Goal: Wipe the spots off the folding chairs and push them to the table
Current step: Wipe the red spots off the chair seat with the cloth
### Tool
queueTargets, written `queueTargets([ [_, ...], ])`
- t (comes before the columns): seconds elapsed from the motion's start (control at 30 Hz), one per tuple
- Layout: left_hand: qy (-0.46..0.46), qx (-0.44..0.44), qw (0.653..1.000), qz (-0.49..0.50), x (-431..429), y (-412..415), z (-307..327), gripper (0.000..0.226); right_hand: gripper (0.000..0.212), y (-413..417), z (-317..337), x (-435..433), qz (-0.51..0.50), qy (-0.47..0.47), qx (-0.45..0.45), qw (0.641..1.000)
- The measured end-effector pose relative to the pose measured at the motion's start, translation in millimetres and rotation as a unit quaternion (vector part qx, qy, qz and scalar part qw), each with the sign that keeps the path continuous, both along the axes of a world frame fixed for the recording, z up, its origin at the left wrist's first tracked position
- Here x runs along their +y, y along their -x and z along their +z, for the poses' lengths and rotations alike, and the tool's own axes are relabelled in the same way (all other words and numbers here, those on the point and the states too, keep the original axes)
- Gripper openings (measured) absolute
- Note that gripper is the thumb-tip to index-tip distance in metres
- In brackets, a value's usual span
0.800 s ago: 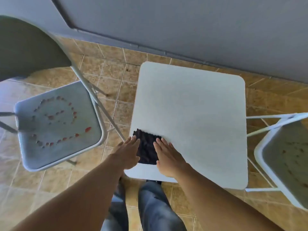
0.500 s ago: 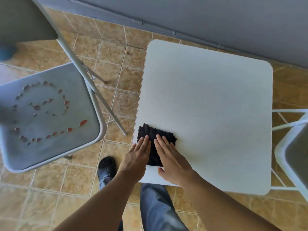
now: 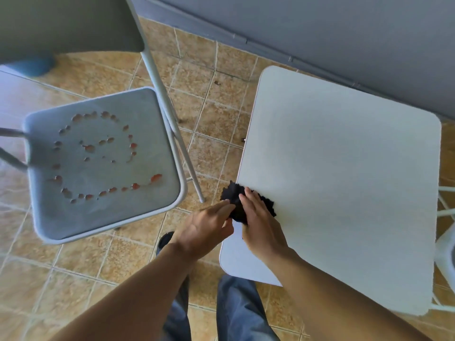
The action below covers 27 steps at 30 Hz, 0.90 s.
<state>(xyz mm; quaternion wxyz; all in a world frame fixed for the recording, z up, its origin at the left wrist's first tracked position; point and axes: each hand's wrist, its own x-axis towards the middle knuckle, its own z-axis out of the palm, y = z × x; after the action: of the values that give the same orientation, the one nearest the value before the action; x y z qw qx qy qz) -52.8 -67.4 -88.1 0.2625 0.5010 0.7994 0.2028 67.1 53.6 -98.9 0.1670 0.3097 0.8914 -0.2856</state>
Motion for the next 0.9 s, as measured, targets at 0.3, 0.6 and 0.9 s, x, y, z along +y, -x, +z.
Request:
queueTargets([
  [0.3, 0.098, 0.017, 0.976, 0.193, -136.6, 62.1, -13.1, 0.057, 0.057, 102.1, 13.6, -50.9, -0.181, 0.052, 0.108, 0.976],
  [0.6, 0.199, 0.008, 0.930, 0.309, -242.9, 123.9, -51.0, 0.066, 0.049, 188.8, -30.0, -116.8, -0.276, 0.057, 0.128, 0.951],
  [0.9, 0.219, -0.006, 0.907, 0.359, -311.2, 173.6, -81.0, 0.065, 0.069, 231.8, -83.6, -231.1, -0.217, 0.025, 0.100, 0.971],
])
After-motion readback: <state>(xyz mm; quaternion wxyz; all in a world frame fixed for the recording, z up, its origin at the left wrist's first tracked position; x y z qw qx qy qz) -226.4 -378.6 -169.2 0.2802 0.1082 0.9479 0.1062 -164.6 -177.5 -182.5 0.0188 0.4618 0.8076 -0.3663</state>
